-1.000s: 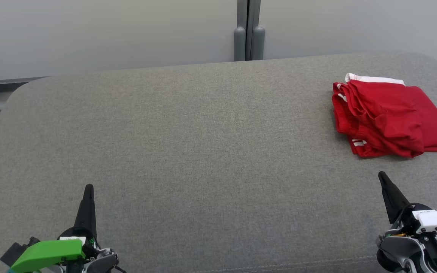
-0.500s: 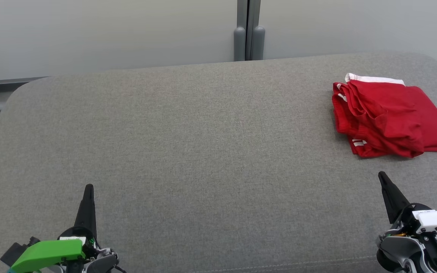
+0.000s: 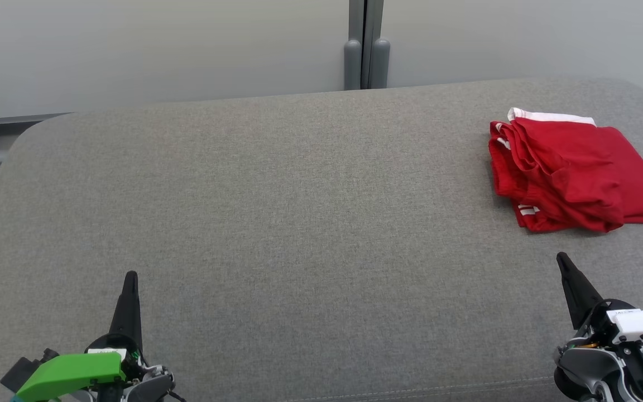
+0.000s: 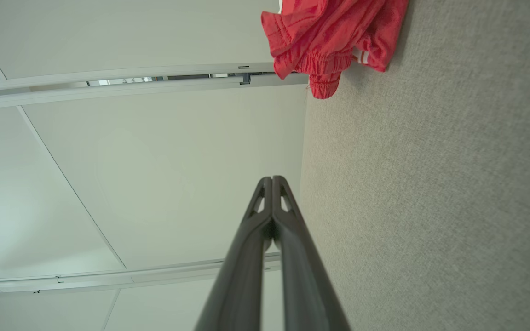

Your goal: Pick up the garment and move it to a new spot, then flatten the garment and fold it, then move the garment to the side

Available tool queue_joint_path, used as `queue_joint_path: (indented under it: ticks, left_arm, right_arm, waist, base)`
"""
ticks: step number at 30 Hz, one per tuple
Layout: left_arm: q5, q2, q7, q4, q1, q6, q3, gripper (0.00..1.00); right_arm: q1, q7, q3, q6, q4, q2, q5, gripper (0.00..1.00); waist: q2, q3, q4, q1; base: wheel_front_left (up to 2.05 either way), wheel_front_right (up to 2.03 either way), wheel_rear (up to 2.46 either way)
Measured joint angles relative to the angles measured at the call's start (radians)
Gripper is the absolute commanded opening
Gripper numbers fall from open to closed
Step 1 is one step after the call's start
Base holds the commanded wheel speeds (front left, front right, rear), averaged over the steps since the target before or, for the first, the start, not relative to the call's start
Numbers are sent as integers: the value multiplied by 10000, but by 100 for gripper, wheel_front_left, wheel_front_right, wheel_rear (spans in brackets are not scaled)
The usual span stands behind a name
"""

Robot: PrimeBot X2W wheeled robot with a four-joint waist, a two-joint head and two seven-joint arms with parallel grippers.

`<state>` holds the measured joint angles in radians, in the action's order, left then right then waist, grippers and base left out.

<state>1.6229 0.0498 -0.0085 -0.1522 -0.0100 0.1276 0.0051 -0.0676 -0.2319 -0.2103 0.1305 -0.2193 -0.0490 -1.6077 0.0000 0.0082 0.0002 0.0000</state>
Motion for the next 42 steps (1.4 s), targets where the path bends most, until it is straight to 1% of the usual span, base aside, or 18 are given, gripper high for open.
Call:
queue_joint_path:
  ticks: [42]
  left_arm:
    - [0,-2,0,2,-1,0,-4,0]
  right_arm:
    - [-2,0,0,0,0,0,0,0]
  waist:
    - [0,0,0,0]
  base:
    - [0,0,0]
